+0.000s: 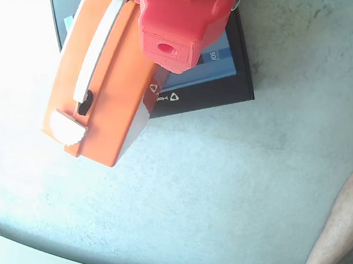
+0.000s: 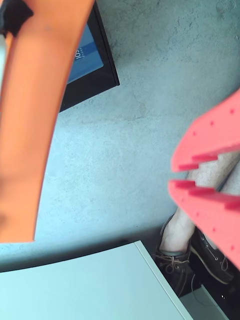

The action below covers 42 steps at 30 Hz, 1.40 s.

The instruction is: Grab the white handle of the orange box

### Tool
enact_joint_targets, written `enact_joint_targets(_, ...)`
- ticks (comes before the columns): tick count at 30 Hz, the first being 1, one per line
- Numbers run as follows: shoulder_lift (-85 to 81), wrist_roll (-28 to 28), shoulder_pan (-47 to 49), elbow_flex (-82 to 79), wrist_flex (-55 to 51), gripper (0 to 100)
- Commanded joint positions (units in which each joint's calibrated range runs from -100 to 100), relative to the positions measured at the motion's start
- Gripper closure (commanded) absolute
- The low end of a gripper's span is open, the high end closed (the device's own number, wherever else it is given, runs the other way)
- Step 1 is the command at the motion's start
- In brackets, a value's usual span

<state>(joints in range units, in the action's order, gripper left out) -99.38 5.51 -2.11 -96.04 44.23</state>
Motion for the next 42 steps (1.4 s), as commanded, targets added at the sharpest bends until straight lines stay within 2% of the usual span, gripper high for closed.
enact_joint_targets(1, -0.62, 0.10, 0.06, -2.37, -0.57, 98)
enact_joint_targets(14, -0.62, 0.26, 0.21, -2.28, -0.57, 98)
enact_joint_targets(21, -0.62, 4.07, 6.65, -2.99, -1.42, 98)
enact_joint_targets(23, -0.62, 6.27, 8.43, -2.99, -1.42, 98)
enact_joint_targets(28, -0.62, 16.71, 11.45, -2.99, -1.42, 98)
enact_joint_targets(32, -0.62, 19.79, 11.30, -2.99, -0.83, 97)
enact_joint_targets(38, -0.62, 23.40, 11.99, -2.99, -1.42, 84)
enact_joint_targets(42, -0.62, 26.22, 13.54, -3.07, -1.50, 82)
